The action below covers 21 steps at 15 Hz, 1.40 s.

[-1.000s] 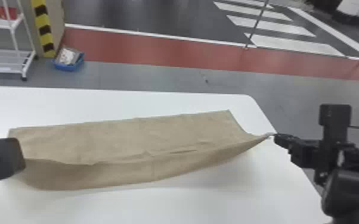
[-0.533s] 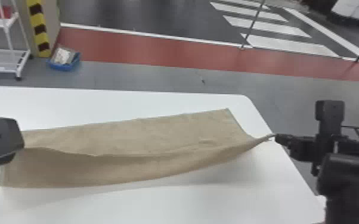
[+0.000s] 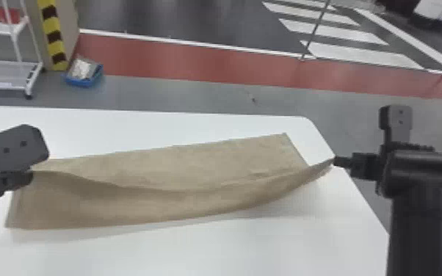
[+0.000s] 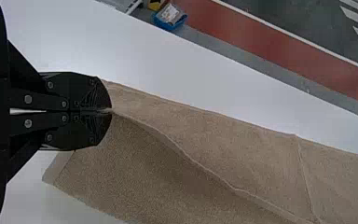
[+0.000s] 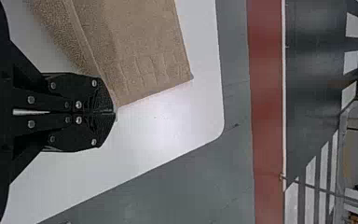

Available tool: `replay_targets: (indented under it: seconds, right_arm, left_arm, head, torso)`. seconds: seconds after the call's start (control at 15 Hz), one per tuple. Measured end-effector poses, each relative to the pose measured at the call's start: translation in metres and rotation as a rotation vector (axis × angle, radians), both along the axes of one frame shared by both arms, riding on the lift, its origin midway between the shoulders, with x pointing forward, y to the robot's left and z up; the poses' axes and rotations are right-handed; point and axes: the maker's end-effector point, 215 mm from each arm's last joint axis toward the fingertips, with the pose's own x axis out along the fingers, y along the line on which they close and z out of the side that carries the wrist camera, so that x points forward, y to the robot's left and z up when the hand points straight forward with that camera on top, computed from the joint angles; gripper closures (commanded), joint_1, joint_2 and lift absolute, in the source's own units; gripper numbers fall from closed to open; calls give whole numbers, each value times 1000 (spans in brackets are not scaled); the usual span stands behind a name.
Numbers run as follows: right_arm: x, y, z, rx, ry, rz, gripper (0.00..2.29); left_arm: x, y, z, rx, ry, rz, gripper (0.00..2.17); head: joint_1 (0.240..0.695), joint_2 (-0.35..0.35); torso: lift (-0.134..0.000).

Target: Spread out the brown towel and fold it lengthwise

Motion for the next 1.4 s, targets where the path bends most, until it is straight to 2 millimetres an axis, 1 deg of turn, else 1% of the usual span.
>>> replay_targets:
  seconds: [0.27, 0.4, 0.53, 0.67, 0.93, 1.13, 1.4]
  right_arm:
    - [28, 8, 5, 46, 9, -14, 1345]
    - [42, 7, 11, 72, 5, -27, 1345]
    - [55, 6, 12, 103, 13, -40, 1345]
    - [63, 7, 8, 129, 28, -45, 1345]
    - [74, 6, -7, 158, 76, -57, 1345]
    - [83, 8, -6, 161, 91, -56, 1345]
    - [97, 19, 4, 146, 93, -30, 1345]
  left_arm:
    - [21, 11, -4, -28, 21, 38, 1281]
    - [29, 19, -5, -39, 28, 57, 1281]
    - [34, 27, -9, -44, 41, 74, 1281]
    - [38, 36, -13, -41, 51, 93, 1281]
    - [45, 57, -24, -28, 74, 133, 1281]
    - [52, 57, -30, -31, 89, 142, 1281]
    - [61, 56, -31, -22, 94, 135, 1281]
  head:
    - [695, -249]
    - [695, -232]
    - [695, -223]
    - [695, -213]
    - [695, -187]
    - [695, -180]
    - [695, -169]
  torso:
    - [-124]
    - [-124]
    - [-124]
    - [-124]
    - [-124]
    - [-124]
    - [-124]
